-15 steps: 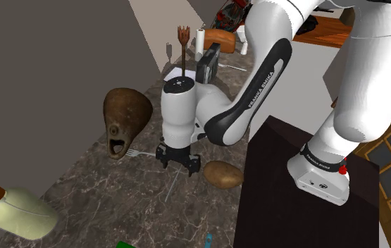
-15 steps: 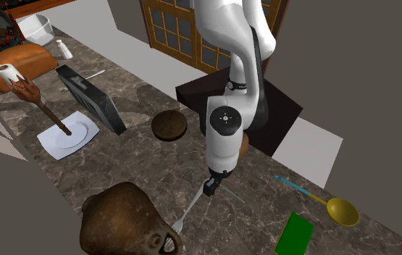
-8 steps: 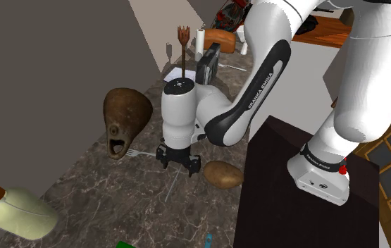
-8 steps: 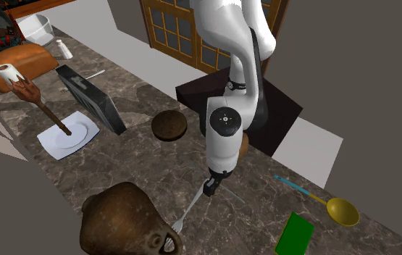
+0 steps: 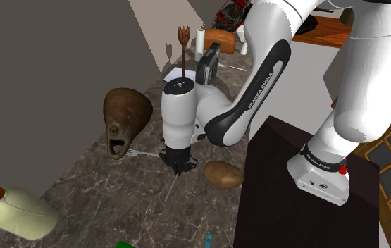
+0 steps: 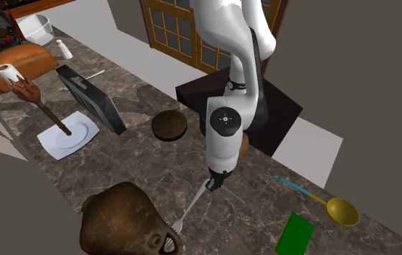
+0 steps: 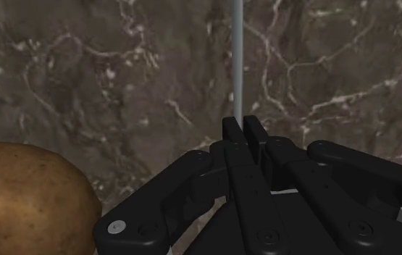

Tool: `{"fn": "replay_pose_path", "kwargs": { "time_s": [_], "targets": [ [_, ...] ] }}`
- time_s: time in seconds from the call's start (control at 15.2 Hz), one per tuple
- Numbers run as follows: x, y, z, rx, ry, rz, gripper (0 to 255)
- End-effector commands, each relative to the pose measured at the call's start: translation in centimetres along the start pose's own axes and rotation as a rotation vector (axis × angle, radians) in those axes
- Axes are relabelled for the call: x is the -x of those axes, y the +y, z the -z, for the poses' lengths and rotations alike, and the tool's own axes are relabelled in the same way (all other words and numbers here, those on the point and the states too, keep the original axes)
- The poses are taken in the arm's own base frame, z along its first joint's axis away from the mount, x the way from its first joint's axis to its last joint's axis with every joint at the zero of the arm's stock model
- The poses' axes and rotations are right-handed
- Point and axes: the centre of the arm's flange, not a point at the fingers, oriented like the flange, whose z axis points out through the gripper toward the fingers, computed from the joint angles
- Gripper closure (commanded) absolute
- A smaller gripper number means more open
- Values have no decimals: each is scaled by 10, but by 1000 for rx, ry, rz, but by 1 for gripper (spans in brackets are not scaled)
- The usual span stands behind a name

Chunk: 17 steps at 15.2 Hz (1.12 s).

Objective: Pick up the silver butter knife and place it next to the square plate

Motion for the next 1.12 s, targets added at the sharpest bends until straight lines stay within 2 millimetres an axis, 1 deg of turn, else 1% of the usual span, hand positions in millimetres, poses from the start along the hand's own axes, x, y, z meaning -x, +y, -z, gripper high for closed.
{"fn": "replay_pose_path", "kwargs": {
  "time_s": [0.0,0.07,1.06],
  "targets": [
    [0,0,0,0,0,0,255],
    [0,0,0,0,0,0,255],
    [4,0,79,0,0,0,255]
  ]
}}
